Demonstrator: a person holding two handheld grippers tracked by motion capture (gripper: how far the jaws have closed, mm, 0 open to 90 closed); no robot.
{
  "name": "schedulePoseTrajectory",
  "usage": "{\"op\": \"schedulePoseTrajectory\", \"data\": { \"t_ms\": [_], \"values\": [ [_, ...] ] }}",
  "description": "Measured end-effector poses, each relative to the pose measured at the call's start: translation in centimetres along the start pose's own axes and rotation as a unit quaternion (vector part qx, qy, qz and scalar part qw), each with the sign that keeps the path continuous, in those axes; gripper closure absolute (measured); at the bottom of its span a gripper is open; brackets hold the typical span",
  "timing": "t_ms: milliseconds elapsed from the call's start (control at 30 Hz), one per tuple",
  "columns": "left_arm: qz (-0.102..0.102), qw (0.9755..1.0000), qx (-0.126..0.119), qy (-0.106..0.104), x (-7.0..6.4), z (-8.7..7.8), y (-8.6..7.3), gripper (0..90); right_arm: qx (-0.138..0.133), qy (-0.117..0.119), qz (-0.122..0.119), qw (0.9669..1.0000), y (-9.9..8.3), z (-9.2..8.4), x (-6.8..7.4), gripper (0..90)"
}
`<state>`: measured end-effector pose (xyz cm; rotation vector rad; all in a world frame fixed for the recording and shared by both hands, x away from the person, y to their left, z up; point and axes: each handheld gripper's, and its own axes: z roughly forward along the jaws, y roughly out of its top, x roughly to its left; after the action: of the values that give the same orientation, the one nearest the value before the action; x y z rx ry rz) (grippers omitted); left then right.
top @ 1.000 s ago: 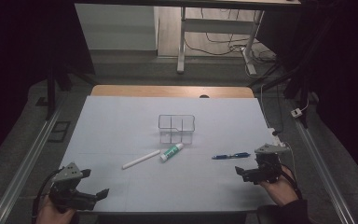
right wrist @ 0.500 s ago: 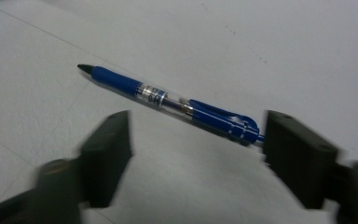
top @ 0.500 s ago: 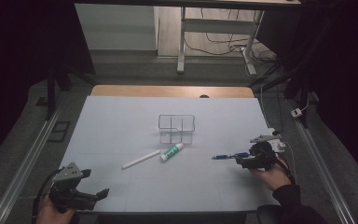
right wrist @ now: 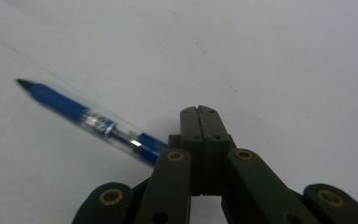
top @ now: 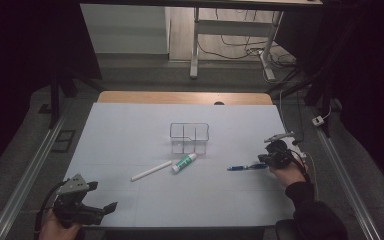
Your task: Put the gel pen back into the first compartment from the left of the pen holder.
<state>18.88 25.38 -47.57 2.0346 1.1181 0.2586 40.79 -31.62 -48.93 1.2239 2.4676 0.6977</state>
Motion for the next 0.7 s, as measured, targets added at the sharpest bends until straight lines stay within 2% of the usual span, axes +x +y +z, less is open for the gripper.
{"op": "schedulePoseTrajectory", "data": {
  "t_ms": [167,267,700],
  "values": [
    [0.0,1.0,0.0,0.0,0.0,0.0,0.0,1.6,0.018,-0.003,0.004,0.9998,0.3,1.3,-0.9,89.4],
    [0.0,1.0,0.0,0.0,0.0,0.0,0.0,1.7,0.018,0.006,0.015,0.9997,0.2,1.3,-1.2,89.4],
    [0.004,1.0,0.007,0.003,-0.1,0.2,0.1,2.2,0.025,0.039,0.013,0.9988,-1.5,0.1,-0.3,89.4]
  ]
}}
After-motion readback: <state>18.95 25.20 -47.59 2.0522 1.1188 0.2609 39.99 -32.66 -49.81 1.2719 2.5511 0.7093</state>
